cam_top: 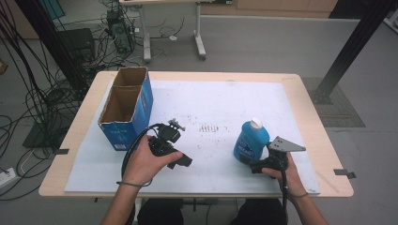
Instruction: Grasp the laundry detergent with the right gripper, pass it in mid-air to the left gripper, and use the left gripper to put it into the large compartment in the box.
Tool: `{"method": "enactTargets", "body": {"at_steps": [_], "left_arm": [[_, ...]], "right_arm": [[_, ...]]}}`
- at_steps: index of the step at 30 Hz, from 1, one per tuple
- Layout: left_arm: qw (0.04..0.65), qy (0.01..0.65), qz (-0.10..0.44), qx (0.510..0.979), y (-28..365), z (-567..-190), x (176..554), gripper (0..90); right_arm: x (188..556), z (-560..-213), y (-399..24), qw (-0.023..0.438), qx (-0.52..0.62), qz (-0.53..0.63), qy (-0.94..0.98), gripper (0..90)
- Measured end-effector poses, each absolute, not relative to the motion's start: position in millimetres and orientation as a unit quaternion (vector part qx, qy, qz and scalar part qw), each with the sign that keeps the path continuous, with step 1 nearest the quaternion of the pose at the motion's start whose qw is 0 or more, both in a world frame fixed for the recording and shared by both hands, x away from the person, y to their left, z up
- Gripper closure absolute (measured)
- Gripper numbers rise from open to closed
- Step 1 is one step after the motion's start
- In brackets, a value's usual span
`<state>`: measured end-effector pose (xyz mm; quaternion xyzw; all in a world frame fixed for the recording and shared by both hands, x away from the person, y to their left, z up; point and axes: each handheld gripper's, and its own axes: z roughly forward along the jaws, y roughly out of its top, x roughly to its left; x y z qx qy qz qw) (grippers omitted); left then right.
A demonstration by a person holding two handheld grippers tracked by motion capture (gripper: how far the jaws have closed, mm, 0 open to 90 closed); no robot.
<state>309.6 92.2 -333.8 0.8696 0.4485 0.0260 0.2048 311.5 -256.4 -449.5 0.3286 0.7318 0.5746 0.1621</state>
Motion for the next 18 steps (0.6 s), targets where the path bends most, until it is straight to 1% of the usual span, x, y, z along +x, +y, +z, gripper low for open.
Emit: {"method": "enactTargets", "body": {"at_steps": [18], "left_arm": [[0.207,0.447,0.027,0.87,91.3,-332.0,309.9,8.5]], "right_arm": [[312.0,-448.9,-256.0,0.162,0.329,0.575,0.732,4.8]]}}
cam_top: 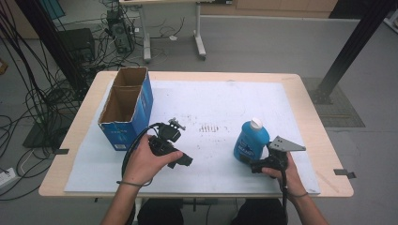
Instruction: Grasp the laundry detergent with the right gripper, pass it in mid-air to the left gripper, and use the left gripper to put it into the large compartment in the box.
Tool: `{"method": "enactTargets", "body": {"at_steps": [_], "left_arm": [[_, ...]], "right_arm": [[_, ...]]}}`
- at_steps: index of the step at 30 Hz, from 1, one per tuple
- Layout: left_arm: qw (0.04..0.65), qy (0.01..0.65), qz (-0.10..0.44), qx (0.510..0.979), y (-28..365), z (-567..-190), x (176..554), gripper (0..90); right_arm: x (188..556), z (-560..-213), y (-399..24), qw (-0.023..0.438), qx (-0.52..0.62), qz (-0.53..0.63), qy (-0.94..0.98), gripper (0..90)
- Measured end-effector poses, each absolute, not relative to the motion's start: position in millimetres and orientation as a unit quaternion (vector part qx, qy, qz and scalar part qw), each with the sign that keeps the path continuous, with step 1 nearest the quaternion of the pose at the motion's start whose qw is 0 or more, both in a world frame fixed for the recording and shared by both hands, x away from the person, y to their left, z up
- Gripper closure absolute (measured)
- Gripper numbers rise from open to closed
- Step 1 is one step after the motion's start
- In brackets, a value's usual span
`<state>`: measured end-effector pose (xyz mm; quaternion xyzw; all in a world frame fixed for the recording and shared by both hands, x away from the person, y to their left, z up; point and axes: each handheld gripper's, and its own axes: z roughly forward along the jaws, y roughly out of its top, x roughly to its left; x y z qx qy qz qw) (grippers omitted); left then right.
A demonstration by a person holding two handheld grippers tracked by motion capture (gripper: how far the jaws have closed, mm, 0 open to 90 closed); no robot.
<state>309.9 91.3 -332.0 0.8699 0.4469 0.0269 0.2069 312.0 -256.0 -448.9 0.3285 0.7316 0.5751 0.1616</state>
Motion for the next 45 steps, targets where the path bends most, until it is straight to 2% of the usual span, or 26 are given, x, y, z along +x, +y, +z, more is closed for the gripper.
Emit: {"method": "enactTargets", "body": {"at_steps": [31,36,45], "left_arm": [[0.205,0.448,0.026,0.87,92.6,-332.2,309.3,8.6],[0.207,0.449,0.027,0.869,93.7,-331.1,309.4,8.6],[0.205,0.449,0.025,0.869,94.2,-332.6,309.1,8.5]], "right_arm": [[313.6,-447.7,-253.9,0.17,0.316,0.583,0.729,4.1],[314.6,-447.8,-252.7,0.176,0.313,0.583,0.728,6.3],[316.5,-446.6,-251.3,0.179,0.306,0.588,0.727,18.8]]}}
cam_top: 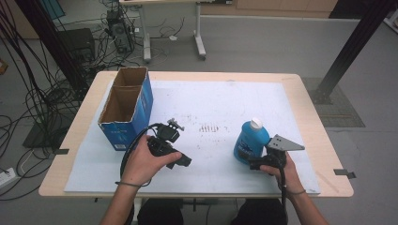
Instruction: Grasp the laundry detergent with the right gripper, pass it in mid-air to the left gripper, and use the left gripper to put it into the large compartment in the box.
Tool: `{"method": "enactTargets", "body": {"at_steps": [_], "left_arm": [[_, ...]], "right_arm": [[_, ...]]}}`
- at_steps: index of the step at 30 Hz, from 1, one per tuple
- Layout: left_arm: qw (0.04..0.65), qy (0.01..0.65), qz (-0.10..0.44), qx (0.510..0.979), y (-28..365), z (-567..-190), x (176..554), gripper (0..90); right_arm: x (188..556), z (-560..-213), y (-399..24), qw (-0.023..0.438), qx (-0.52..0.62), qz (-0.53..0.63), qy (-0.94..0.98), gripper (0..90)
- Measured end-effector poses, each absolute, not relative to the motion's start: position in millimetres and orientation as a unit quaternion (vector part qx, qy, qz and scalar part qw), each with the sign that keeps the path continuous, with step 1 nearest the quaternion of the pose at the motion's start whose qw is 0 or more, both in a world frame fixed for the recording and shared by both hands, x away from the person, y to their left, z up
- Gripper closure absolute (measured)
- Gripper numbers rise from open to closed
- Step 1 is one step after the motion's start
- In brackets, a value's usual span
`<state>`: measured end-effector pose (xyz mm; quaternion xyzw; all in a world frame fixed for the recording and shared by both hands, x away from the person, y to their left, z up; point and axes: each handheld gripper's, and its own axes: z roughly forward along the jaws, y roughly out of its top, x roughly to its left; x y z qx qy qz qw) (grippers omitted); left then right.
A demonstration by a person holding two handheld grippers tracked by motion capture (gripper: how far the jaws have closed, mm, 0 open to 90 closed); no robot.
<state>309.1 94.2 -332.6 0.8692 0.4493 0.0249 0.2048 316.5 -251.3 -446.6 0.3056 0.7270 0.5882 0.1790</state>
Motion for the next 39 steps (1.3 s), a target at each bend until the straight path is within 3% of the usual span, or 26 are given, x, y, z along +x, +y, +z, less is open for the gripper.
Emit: {"method": "enactTargets", "body": {"at_steps": [27,39], "left_arm": [[0.208,0.447,0.026,0.87,92.7,-330.7,310.3,8.6],[0.208,0.446,0.024,0.87,90.8,-331.9,308.7,8.6]], "right_arm": [[315.1,-446.1,-251.9,0.191,0.299,0.588,0.727,40.3],[314.4,-445.2,-251.6,0.197,0.292,0.583,0.733,42.1]]}}
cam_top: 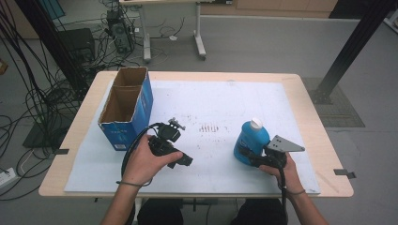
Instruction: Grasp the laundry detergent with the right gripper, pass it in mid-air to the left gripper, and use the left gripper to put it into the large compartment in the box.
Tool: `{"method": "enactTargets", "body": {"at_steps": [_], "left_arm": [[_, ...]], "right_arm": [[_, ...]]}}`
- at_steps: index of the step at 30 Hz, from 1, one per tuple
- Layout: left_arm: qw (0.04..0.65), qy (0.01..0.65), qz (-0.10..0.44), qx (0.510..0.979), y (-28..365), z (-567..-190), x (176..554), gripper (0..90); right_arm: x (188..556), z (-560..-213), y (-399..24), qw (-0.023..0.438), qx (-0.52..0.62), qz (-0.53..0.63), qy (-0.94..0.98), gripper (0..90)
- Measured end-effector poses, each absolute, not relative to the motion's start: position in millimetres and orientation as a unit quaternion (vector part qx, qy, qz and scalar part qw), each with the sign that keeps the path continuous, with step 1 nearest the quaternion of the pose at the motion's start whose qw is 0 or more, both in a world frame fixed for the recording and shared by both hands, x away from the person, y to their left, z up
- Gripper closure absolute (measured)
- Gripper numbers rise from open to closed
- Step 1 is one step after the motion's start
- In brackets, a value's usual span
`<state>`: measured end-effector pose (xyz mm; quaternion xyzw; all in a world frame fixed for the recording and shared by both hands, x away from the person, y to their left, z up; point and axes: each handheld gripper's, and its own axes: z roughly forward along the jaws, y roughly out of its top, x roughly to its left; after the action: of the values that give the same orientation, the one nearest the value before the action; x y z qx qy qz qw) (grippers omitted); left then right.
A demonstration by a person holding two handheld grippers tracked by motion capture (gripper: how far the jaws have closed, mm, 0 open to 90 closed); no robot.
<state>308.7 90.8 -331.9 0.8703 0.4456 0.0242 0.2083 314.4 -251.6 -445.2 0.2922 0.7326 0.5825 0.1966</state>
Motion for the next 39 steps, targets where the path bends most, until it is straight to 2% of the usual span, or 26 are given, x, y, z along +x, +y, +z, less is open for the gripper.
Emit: {"method": "enactTargets", "body": {"at_steps": [39], "left_arm": [[0.206,0.443,0.021,0.872,87.1,-334.2,310.0,8.7]], "right_arm": [[313.4,-447.3,-251.8,0.203,0.288,0.589,0.727,42.7]]}}
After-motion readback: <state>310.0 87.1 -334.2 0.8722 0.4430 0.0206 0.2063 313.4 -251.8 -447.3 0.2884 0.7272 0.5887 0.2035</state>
